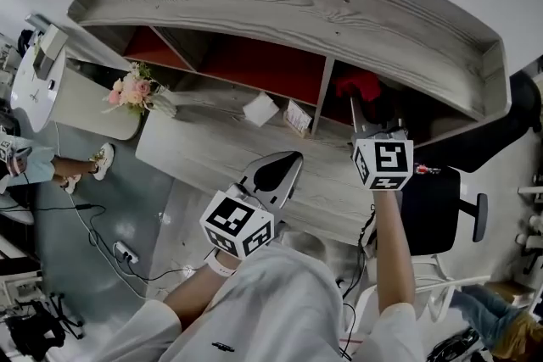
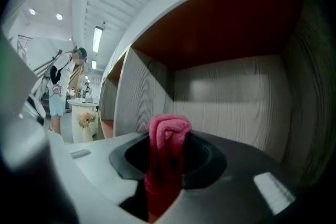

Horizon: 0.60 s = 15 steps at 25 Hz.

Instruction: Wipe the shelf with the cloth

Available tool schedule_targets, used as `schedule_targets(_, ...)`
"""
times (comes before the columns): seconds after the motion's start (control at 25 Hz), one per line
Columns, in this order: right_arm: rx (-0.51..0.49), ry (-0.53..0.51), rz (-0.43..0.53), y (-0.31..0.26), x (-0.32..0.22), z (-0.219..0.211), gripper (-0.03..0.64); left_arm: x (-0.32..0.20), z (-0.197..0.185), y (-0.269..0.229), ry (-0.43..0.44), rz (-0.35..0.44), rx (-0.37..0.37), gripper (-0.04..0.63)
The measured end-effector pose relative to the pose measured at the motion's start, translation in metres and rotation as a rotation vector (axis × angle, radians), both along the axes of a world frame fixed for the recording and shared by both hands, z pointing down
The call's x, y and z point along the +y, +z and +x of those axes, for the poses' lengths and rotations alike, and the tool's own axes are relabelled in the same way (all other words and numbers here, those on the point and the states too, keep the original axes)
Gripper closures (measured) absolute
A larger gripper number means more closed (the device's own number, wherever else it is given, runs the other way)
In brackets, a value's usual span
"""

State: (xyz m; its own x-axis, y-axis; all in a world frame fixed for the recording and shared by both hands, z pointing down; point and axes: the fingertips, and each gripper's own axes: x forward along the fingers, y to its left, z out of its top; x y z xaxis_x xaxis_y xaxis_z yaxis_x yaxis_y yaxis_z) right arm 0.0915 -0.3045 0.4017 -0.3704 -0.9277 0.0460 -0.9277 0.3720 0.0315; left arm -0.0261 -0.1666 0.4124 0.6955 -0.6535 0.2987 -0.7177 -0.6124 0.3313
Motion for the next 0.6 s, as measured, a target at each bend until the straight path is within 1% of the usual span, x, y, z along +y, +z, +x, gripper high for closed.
schedule_targets(0.08,0.05,-0.023,-0.008,0.008,-0.009,-0.001,0.482,-0.001,0.001,0.002,0.003,-0.006,-0.01,0.589)
schedule_targets(0.28,0.231,-0.107,-0.049,0.027,-0.028,-0.014,0.482,-0.003,0.004,0.006,0.017,-0.016,-0.02,0.589)
schedule_targets(0.36,0.317,-0.135,-0.063,0.039,-0.033,-0.021,0.482,-0.002,0.003,0.008,0.017,-0.022,-0.029,0.589)
schedule_targets(0.48,0.478,-0.177,-0.067,0.058,-0.037,-0.029,0.482,-0.002,0.002,0.014,0.009,-0.035,-0.035,0.589)
schedule_targets(0.6,0.606,-0.222,-0.061,0.076,-0.041,-0.032,0.482,-0.004,0.003,0.017,0.0,-0.051,-0.022,0.589)
